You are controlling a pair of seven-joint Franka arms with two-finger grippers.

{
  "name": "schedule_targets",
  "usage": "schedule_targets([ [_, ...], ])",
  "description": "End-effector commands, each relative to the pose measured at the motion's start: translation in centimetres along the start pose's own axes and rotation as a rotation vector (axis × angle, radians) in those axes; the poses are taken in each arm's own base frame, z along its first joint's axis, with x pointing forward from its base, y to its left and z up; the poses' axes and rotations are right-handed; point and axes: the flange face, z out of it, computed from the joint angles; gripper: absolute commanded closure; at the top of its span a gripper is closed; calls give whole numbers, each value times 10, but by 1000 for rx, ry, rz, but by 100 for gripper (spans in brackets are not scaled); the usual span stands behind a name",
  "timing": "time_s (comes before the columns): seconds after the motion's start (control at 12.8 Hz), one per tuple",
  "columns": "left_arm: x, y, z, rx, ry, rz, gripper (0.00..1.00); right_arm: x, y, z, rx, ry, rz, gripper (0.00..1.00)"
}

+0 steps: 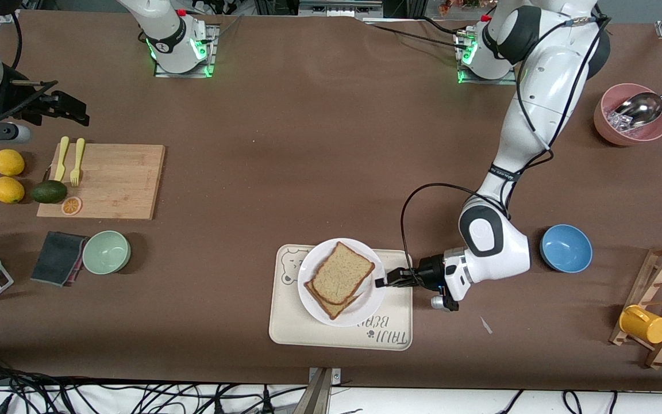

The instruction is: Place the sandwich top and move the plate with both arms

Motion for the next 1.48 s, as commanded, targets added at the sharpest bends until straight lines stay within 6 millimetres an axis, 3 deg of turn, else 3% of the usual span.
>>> schedule_targets([
  [0.0,13,-1,17,-39,57,22,100,-1,4,-4,-6,-1,-13,0],
  [0.31,4,-13,34,-9,66,17,100,-1,4,-4,-4,-1,-14,0],
  [0.7,-5,-22,41,-3,42,0,100,-1,5,-4,-5,-1,-16,0],
  [0.78,-11,-18,50,-2,26,3,88,0,5,-2,-4,-4,-14,0],
  [0.86,-12,-18,50,4,21,12,33,0,6,-2,-3,-5,-13,0],
  [0.94,-14,-21,49,11,18,13,0,0,5,-2,-4,-5,-14,0],
  [1.17,-6,-14,38,12,31,43,0,1,6,-1,-3,-7,-4,0],
  [1.4,11,12,14,47,45,113,0,1,9,-1,-2,-4,5,0],
])
